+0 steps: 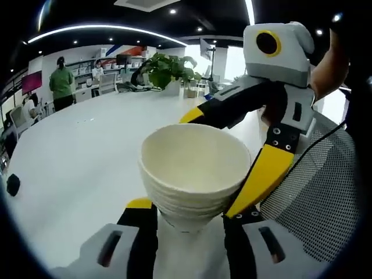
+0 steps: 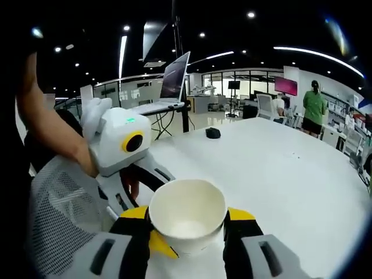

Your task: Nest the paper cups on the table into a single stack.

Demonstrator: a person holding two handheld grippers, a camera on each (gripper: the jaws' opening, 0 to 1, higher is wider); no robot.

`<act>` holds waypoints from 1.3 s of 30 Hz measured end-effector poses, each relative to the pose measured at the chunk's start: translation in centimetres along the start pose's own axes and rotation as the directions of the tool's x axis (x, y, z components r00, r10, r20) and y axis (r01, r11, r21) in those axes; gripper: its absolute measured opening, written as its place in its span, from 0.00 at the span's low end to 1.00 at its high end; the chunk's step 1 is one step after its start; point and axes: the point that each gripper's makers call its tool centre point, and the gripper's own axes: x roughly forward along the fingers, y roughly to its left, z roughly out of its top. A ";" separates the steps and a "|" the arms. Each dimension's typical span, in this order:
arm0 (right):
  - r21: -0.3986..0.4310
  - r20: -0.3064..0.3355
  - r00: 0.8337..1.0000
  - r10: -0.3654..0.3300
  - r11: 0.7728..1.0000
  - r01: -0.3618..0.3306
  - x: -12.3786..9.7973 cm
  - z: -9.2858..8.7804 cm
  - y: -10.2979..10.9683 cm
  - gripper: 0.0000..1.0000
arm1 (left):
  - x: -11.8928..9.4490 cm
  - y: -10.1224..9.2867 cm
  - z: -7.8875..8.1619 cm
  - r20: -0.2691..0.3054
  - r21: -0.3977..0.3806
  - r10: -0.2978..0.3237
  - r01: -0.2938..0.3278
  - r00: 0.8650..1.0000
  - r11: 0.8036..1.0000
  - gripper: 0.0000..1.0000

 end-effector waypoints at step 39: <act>0.075 0.021 1.000 0.010 0.997 -0.011 3.4 4.1 -7.0 0.48 | 2.1 7.3 3.9 0.002 0.046 0.047 -0.047 0.999 0.998 0.42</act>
